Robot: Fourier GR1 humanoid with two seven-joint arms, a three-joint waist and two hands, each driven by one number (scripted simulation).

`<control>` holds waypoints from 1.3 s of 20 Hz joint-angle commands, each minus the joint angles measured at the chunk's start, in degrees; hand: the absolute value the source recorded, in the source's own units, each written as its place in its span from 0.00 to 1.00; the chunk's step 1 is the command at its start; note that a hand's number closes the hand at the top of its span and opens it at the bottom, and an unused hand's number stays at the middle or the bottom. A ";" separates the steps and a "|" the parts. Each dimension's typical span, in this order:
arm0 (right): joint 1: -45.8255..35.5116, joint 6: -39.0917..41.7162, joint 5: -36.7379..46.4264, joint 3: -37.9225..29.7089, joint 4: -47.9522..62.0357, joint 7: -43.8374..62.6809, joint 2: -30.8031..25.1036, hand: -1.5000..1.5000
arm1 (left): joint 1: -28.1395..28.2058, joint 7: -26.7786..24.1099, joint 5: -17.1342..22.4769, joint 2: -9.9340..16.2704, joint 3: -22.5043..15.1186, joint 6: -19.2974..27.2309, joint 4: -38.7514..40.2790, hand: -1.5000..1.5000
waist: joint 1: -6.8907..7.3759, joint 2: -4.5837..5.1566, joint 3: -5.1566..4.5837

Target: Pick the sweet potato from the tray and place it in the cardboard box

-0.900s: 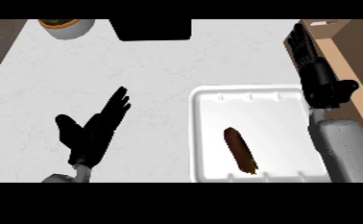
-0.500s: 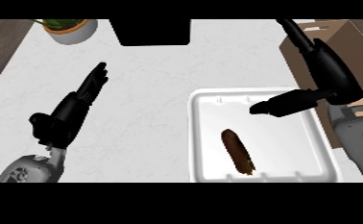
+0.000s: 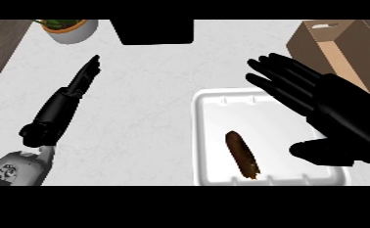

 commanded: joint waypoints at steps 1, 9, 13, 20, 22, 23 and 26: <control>1.92 3.65 7.64 5.21 -10.28 4.67 -3.05 0.00 | 1.43 -2.55 -0.73 -0.64 -0.17 -0.95 0.04 0.50 | 0.98 0.27 0.07; -4.14 24.05 16.39 19.82 -13.82 23.04 -2.62 0.00 | -2.31 -0.89 -0.14 -0.33 0.67 -3.79 1.38 0.50 | 2.01 0.41 -0.08; -4.73 32.80 19.55 28.79 -15.05 33.18 4.39 0.00 | -1.98 -3.16 -1.12 -1.88 1.04 -3.30 4.45 0.50 | 1.82 0.53 -0.07; -4.47 45.91 24.30 39.12 -9.48 51.59 21.54 0.00 | -2.28 -3.99 -1.82 -1.06 2.73 -4.63 5.44 0.50 | 1.62 0.43 -0.04; -3.57 43.35 26.72 41.20 -1.34 52.78 26.82 0.00 | -2.81 -1.51 -0.70 -1.29 3.34 -5.21 4.41 0.50 | 2.24 0.60 0.07; -0.97 47.23 26.43 40.48 -6.50 56.85 28.05 0.00 | 0.21 -3.48 -1.44 -0.65 3.07 -5.63 2.30 0.50 | 1.93 0.36 0.07; 1.42 46.29 29.59 41.54 -1.50 56.42 30.20 0.00 | -0.67 -3.94 -3.98 -3.40 1.78 -3.79 4.45 0.50 | 1.61 0.53 0.10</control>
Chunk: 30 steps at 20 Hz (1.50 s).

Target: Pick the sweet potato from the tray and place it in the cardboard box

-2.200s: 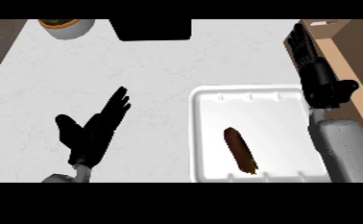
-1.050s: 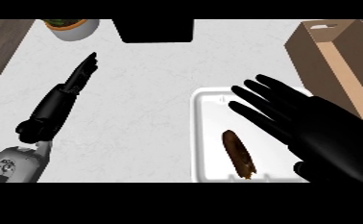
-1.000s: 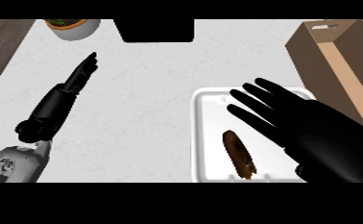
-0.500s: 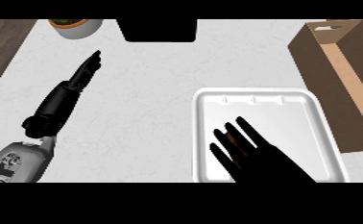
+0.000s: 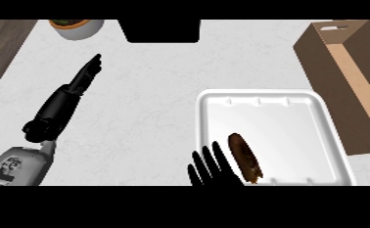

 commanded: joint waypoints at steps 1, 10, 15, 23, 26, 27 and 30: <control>3.92 4.80 4.05 3.26 3.19 8.79 5.43 0.00 | -1.88 2.02 0.35 -0.17 1.43 -1.05 -0.60 0.50 | -0.21 0.05 0.08; 5.55 3.34 13.62 2.44 6.62 4.76 5.30 0.00 | 0.04 1.61 -3.74 -3.51 0.27 -0.77 -1.40 0.50 | 0.14 0.14 0.11; 7.65 -2.20 18.99 3.97 11.93 0.92 5.53 0.00 | -2.04 2.28 -3.44 -3.91 3.69 -3.62 -0.29 0.50 | 0.17 0.19 0.13; 4.04 -3.13 22.57 -1.30 16.44 -6.11 2.87 0.00 | -3.66 2.61 -5.58 -6.45 5.28 -5.43 1.85 0.50 | 0.12 0.27 0.12; 5.12 -2.23 23.22 -2.97 16.66 -7.90 3.19 0.00 | 0.29 -1.10 -6.26 -6.52 6.73 -6.49 0.73 0.50 | 0.25 0.24 0.11; 7.15 -5.26 24.35 -1.44 14.49 -8.49 -0.07 0.00 | -3.02 0.59 -8.22 -8.76 5.62 -4.60 3.79 0.50 | -0.03 0.26 0.12; 7.50 -7.95 24.05 -3.85 18.44 -12.28 -0.29 0.00 | 0.88 3.38 -7.15 -6.99 7.25 -6.38 -2.47 0.50 | 0.36 0.21 0.13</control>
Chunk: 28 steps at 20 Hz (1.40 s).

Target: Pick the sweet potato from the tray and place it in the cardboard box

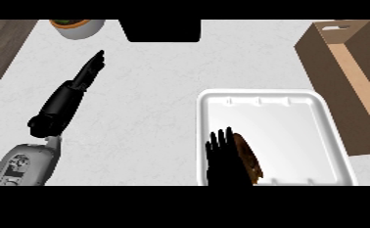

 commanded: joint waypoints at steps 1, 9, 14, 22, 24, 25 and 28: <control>2.34 -3.04 2.65 0.23 1.78 -2.48 0.55 0.00 | 0.11 2.36 0.45 -0.71 1.48 -2.29 -2.25 0.50 | 0.00 -0.02 0.00; 4.18 -5.73 7.87 -3.41 4.08 -6.25 -1.87 0.00 | 0.90 0.10 -2.53 -1.90 3.56 -3.88 -0.61 0.50 | -0.10 -0.01 -0.01; 4.34 -10.13 10.23 -6.07 8.88 -9.23 -2.47 0.00 | 3.90 -1.97 -2.89 -2.56 4.23 -5.25 -2.43 0.50 | 0.01 -0.01 -0.01; 0.65 -10.14 10.43 -8.16 13.96 -18.68 -1.01 1.00 | 5.13 3.01 -4.11 -3.80 4.33 -5.40 -8.26 0.50 | 0.59 -0.06 0.01; -0.06 -14.70 10.51 -8.26 14.23 -23.27 -3.65 1.00 | 0.22 0.90 -4.50 -4.37 5.48 -5.50 -1.92 0.50 | 0.12 0.06 0.00; -0.56 -14.39 12.26 -6.27 14.51 -22.45 -0.61 1.00 | 1.20 0.04 -5.50 -5.30 4.59 -5.08 -0.76 0.50 | 0.14 0.06 -0.01; 2.61 -25.62 15.19 -5.07 18.02 -23.67 -3.08 1.00 | 0.73 2.60 -4.99 -5.69 4.43 -5.69 -3.63 0.50 | 0.20 0.04 0.02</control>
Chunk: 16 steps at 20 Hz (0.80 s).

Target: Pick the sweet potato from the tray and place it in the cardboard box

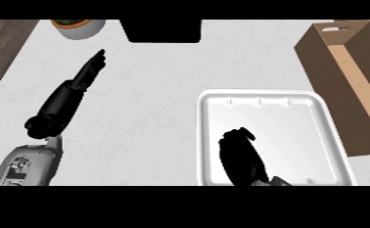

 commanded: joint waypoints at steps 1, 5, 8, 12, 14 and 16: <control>-0.96 -6.43 2.69 0.42 5.26 -5.15 -0.24 1.00 | -0.12 -0.99 -0.98 -0.16 0.68 -0.40 0.31 0.50 | -0.03 0.38 0.17; -3.49 -8.36 -6.71 -15.79 6.58 -1.91 5.37 1.00 | 0.09 -1.19 0.34 0.15 1.35 -1.33 1.77 0.50 | 0.28 0.95 0.28; -4.02 -10.62 -15.57 -31.86 6.84 4.56 11.10 1.00 | 0.19 -1.12 -0.35 -0.19 1.09 -0.19 0.02 0.50 | -0.72 1.89 0.83; -11.95 -15.48 -21.38 -45.75 12.76 8.99 15.46 1.00 | -0.12 -1.79 0.23 0.56 1.33 -1.35 -0.24 0.50 | 2.43 2.19 0.54; -16.77 -21.24 -20.90 -49.25 18.49 8.59 14.76 1.00 | -1.82 -1.62 -0.26 -0.08 0.31 -1.40 -0.22 0.50 | 3.23 2.28 0.46; -22.31 -25.64 -19.76 -51.17 24.85 7.26 13.53 1.00 | -3.14 -0.93 -0.23 -0.50 -0.14 -1.83 1.17 0.50 | 3.22 2.06 0.33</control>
